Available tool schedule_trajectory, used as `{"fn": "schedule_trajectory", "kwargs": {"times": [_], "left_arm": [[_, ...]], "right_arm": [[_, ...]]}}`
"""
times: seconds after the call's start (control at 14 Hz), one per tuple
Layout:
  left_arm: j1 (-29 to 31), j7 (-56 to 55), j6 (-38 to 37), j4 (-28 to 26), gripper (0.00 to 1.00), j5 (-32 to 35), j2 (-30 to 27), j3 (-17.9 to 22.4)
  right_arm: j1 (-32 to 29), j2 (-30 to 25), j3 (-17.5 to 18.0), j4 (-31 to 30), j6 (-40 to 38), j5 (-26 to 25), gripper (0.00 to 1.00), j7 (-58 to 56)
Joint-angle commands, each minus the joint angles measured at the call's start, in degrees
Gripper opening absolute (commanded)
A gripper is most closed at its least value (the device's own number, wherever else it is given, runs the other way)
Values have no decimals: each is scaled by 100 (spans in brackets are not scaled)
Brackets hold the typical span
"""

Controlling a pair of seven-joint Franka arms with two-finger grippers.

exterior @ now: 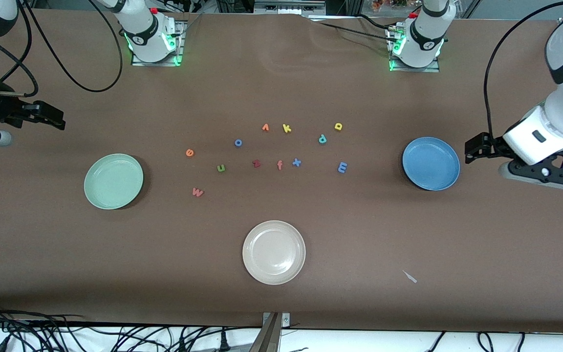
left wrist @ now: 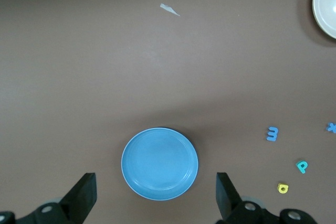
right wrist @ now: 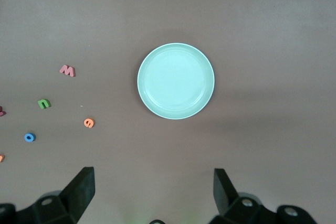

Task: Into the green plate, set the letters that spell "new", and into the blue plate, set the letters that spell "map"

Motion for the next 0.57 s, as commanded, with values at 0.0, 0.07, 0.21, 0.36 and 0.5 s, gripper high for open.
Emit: {"fn": "schedule_trajectory", "kwargs": {"times": [0.0, 0.07, 0.21, 0.36, 0.5], "left_arm": [[-75, -1, -34, 63, 100, 109, 5, 32], [-84, -10, -34, 64, 100, 109, 5, 24], [-92, -19, -34, 29, 100, 109, 14, 15], [-259, -45, -34, 2, 100, 100, 40, 24], [-365, -202, -43, -7, 100, 100, 110, 15]], "right_arm": [[-19, 40, -9, 104, -78, 114, 100, 20], [-19, 40, -9, 104, -78, 114, 100, 20], [-19, 40, 0, 104, -78, 114, 100, 20], [-19, 40, 0, 104, -78, 114, 100, 20], [-10, 40, 0, 104, -78, 114, 100, 20]]}}
